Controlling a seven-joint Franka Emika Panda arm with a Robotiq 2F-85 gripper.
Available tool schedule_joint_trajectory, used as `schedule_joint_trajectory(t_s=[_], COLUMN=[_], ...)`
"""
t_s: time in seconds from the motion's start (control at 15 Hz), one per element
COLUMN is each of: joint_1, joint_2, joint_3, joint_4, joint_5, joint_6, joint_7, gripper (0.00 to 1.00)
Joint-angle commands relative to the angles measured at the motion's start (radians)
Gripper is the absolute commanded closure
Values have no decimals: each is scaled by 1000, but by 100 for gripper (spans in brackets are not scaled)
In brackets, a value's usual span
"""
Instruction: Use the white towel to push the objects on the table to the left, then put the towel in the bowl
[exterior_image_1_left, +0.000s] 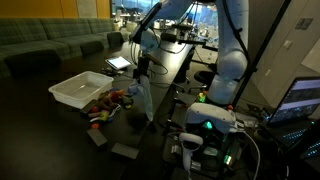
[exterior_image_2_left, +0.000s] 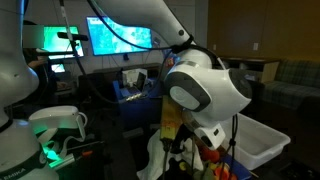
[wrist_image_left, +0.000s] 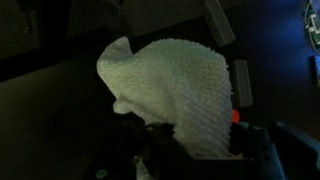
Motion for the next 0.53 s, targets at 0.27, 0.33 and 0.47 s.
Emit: schedule_joint_trajectory(t_s=[0.27, 0.33, 0.47], joint_1=[-40, -50, -61], joint_2=[278, 330, 436], joint_3=[-34, -36, -33], joint_4=[247, 309, 422], joint_5=[-40, -67, -119], joint_6=[228, 223, 241], joint_7=[45, 63, 104], gripper=[96, 96, 96])
